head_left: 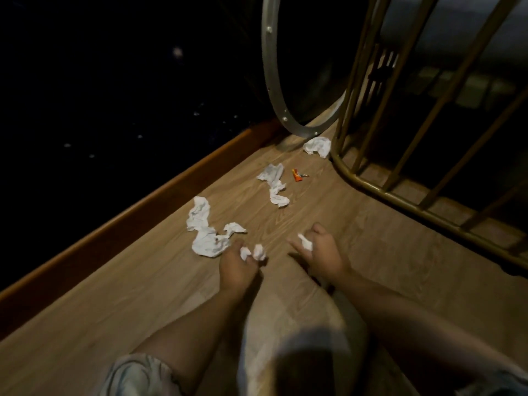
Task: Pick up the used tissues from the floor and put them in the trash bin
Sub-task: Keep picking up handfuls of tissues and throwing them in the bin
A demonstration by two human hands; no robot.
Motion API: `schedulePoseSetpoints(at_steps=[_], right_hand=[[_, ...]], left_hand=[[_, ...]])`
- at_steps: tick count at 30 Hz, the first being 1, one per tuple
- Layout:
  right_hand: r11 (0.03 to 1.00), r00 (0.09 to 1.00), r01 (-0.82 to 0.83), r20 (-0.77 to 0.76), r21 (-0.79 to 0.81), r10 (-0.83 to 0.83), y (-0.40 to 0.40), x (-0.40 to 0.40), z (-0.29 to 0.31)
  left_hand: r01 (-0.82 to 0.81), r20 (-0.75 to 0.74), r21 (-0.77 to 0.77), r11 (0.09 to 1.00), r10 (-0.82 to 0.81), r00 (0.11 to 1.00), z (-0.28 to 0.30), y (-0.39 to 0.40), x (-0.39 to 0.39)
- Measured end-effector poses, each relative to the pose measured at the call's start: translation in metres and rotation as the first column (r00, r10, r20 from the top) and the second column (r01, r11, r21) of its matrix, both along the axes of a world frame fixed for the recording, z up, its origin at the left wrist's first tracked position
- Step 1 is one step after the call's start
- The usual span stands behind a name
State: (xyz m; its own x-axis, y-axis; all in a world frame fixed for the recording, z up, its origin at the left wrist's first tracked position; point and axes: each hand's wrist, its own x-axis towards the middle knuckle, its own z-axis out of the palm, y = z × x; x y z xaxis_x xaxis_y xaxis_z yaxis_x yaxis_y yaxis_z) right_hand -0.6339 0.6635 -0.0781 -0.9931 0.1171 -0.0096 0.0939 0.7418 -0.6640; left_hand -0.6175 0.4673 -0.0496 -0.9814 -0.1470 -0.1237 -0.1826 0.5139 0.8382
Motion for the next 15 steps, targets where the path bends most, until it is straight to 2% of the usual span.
schedulePoseSetpoints(at_steps=[3, 5, 7, 12, 15], right_hand=[[0.958, 0.998, 0.070, 0.013, -0.277, -0.069, -0.051, -0.002, 0.050], [0.846, 0.988, 0.127, 0.145, -0.519, -0.059, -0.095, -0.002, 0.079], [0.711, 0.972, 0.159, 0.235, -0.685, 0.010, -0.141, -0.001, 0.102], [0.568, 0.920, -0.032, 0.197, -0.823, 0.338, -0.255, 0.021, 0.157], [0.538, 0.880, -0.120, 0.161, -0.835, 0.446, -0.292, 0.037, 0.185]], left_hand=[[-0.129, -0.008, 0.073, 0.989, 0.130, 0.992, 0.044, -0.037, -0.004], [-0.198, -0.023, 0.035, 0.980, 0.199, 0.980, 0.074, -0.074, -0.007], [-0.240, -0.032, 0.014, 0.971, 0.240, 0.970, 0.105, -0.116, -0.005], [-0.362, -0.093, 0.105, 0.926, 0.372, 0.924, 0.181, -0.215, 0.031], [-0.457, -0.026, 0.245, 0.855, 0.477, 0.878, 0.204, -0.248, 0.047]])
